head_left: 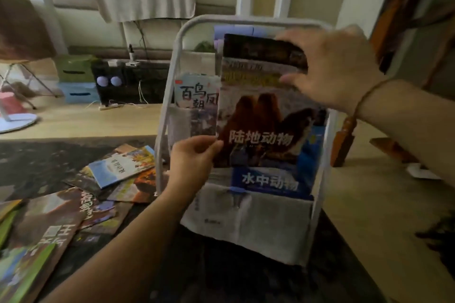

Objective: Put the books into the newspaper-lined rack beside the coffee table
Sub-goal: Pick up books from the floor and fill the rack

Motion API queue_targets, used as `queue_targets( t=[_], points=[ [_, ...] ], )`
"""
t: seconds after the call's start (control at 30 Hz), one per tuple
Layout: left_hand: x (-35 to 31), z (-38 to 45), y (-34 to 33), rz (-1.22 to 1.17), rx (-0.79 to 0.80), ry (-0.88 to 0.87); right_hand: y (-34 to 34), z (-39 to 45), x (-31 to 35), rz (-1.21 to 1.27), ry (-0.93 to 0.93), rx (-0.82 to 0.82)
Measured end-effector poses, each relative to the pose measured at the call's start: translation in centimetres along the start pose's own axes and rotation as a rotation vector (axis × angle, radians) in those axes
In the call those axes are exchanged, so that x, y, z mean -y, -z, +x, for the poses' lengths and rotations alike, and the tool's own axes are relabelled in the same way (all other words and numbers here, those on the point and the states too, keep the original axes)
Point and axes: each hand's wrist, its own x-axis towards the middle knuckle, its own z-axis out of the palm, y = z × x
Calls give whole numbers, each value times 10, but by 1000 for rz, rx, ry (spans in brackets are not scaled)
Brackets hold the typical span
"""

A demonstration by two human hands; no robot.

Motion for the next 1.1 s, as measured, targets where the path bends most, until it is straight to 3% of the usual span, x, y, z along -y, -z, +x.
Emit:
queue_targets(
  t=[0.27,0.63,0.87,1.1],
  points=[
    [-7,33,-23,576,13,-302,-27,-1,-32,-164,90,-61],
    [29,19,-31,642,102,-169,-74,-40,-32,-157,117,-69],
    [48,7,-32,736,275,-69,-98,-64,-21,-150,110,15],
    [51,7,-33,683,302,-45,-107,-73,-16,-206,100,69]
  ],
)
